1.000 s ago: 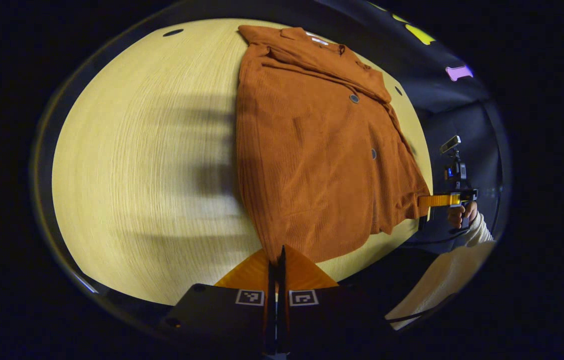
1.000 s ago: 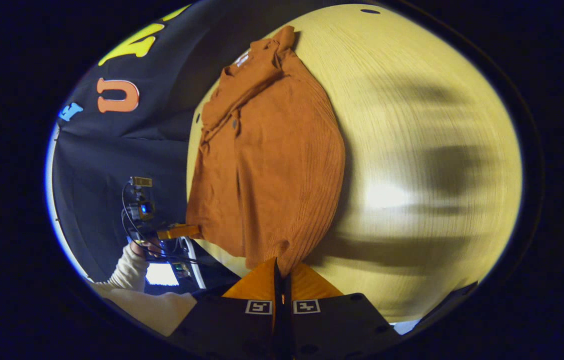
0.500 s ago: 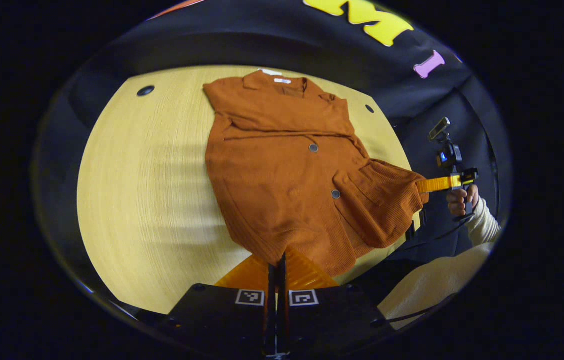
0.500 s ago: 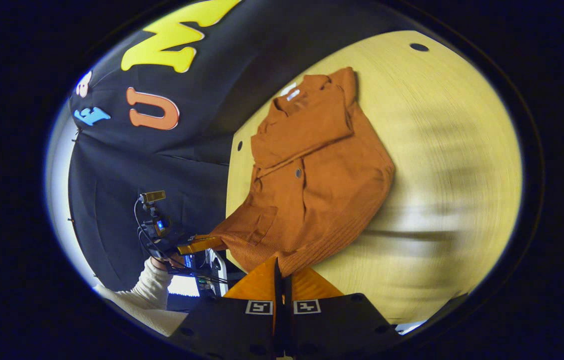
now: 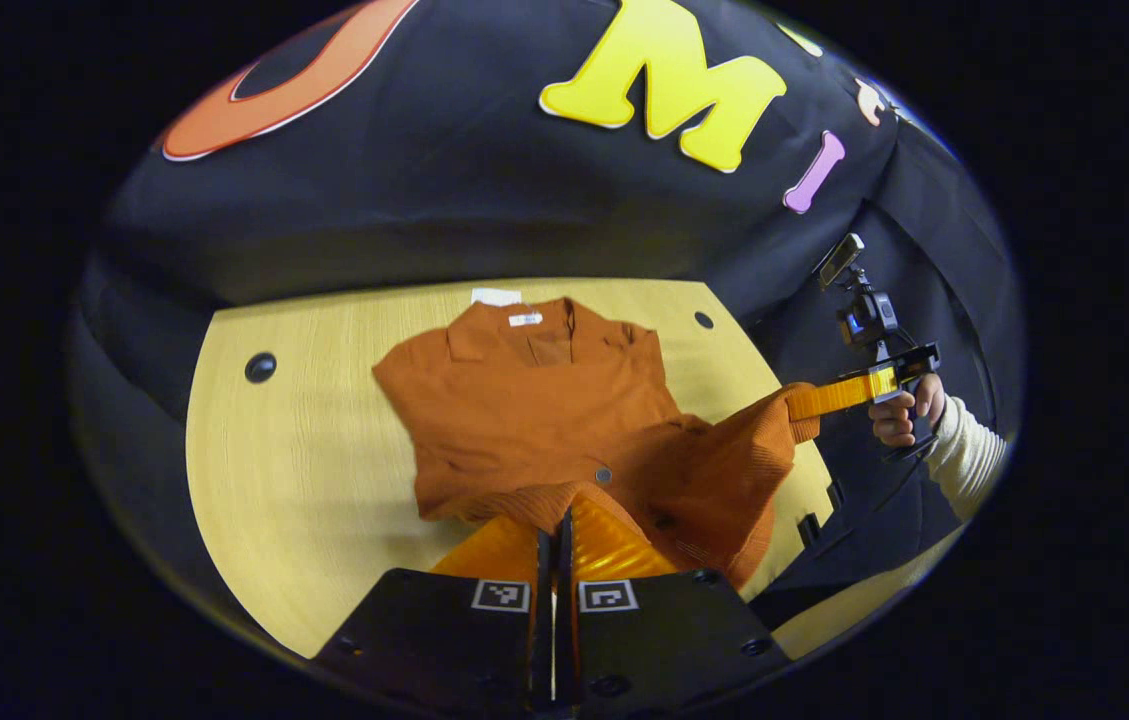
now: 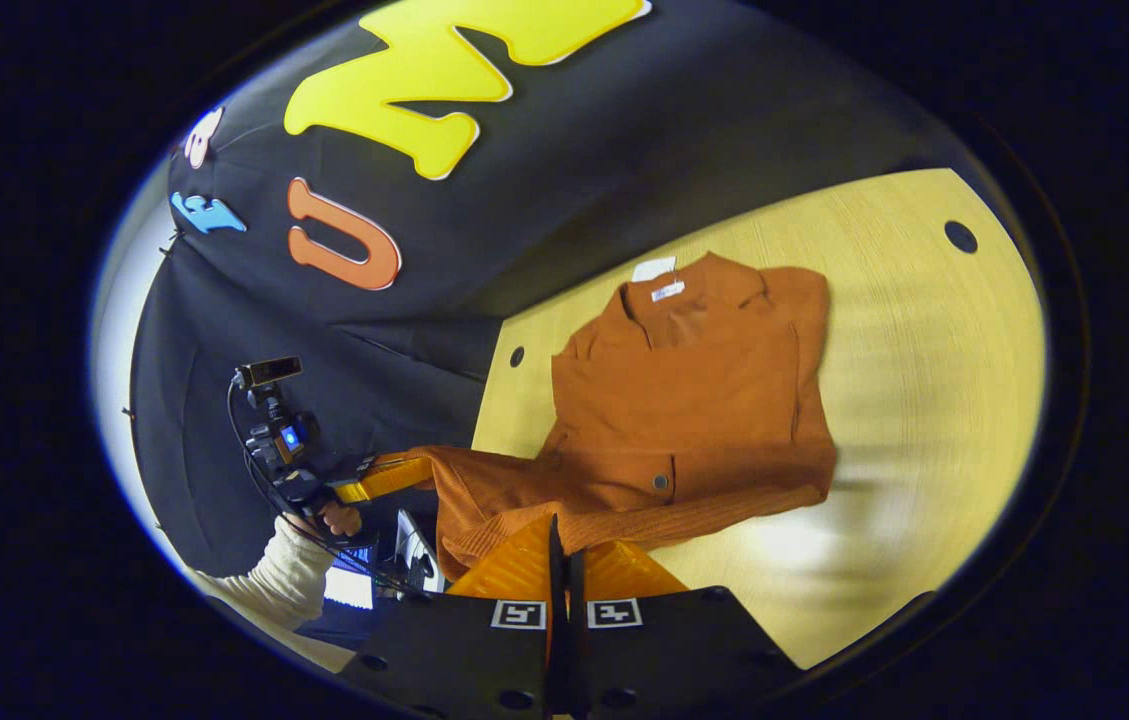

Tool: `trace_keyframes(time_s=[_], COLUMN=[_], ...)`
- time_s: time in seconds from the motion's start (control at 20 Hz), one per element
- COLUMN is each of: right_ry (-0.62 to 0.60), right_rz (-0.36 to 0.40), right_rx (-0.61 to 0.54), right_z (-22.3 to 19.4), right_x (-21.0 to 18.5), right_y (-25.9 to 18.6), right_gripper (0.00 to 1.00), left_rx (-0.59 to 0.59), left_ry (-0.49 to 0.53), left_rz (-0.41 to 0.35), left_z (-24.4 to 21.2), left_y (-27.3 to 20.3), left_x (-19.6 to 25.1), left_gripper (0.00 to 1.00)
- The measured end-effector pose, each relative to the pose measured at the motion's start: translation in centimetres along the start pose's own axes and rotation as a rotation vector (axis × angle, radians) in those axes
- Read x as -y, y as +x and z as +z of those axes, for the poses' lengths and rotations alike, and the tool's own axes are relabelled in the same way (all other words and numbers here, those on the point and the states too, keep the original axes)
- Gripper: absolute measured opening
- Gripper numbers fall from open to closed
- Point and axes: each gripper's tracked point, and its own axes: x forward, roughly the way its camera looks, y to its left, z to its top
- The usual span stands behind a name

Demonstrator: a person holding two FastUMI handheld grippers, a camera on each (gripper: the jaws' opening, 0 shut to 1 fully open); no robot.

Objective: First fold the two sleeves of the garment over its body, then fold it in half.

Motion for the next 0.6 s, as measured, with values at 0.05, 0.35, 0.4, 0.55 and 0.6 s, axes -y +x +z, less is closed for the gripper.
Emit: trace_keyframes(time_s=[0.05,0.35,0.4,0.55,0.6], right_ry=[0.004,0.076,0.091,0.177,0.203], right_rz=[-0.002,0.021,0.02,0.024,0.023], right_rx=[0.02,0.136,0.158,0.224,0.246], right_z=[1.3,7.9,8.9,11.7,12.6], right_x=[-0.2,0.7,1.4,3.5,4.5], right_y=[0.6,3.7,4.3,5.4,5.9], right_gripper=[0.0,0.0,0.0,0.0,0.0], left_rx=[0.025,0.226,0.25,0.327,0.352], left_ry=[-0.009,-0.237,-0.289,-0.431,-0.478], left_rz=[-0.005,-0.089,-0.109,-0.143,-0.151], left_z=[1.0,4.1,4.1,3.9,4.0], left_y=[-0.1,-1.3,-2.0,-2.8,-2.8], left_x=[-0.8,-4.6,-5.1,-7.3,-7.7], left_gripper=[0.04,0.04,0.04,0.04,0.04])
